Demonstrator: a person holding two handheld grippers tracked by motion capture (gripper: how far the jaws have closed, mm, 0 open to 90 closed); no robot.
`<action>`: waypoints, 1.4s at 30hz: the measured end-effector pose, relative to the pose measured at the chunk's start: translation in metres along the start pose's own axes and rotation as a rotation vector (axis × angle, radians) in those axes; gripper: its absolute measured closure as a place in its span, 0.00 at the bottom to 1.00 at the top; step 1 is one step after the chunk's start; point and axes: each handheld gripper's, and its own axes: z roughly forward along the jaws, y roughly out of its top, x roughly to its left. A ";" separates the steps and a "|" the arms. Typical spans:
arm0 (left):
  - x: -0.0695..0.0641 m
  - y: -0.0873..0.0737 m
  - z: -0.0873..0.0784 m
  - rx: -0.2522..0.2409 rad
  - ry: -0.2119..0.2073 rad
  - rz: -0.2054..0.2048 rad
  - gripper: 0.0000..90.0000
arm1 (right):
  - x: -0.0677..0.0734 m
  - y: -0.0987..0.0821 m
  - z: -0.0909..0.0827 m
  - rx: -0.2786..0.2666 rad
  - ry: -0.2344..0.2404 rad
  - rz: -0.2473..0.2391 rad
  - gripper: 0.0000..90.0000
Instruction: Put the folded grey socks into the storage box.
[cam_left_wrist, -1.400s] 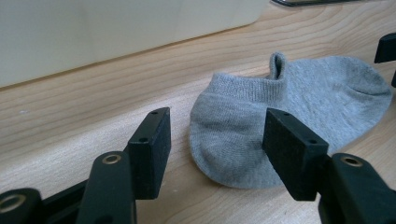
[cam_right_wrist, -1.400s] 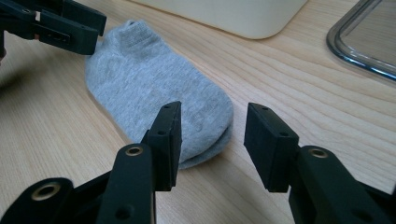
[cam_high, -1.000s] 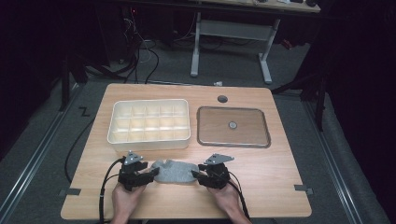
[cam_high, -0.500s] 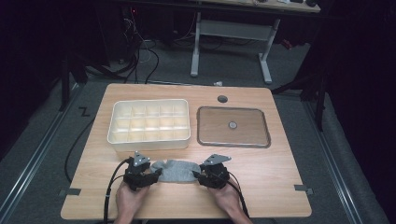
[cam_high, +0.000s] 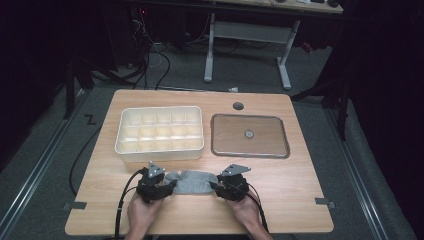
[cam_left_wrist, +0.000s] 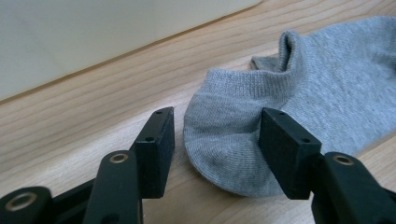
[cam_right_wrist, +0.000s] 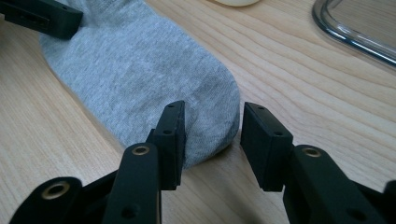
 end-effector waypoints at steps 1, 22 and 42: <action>-0.001 0.000 0.001 0.003 -0.002 0.001 0.51 | -0.001 0.000 0.000 -0.002 -0.002 0.001 0.67; -0.016 -0.001 0.015 0.005 -0.026 -0.012 0.50 | -0.018 -0.007 -0.009 -0.001 -0.037 0.039 0.67; -0.034 -0.003 0.032 0.016 -0.081 -0.030 0.49 | -0.036 -0.015 -0.022 0.011 -0.086 0.080 0.65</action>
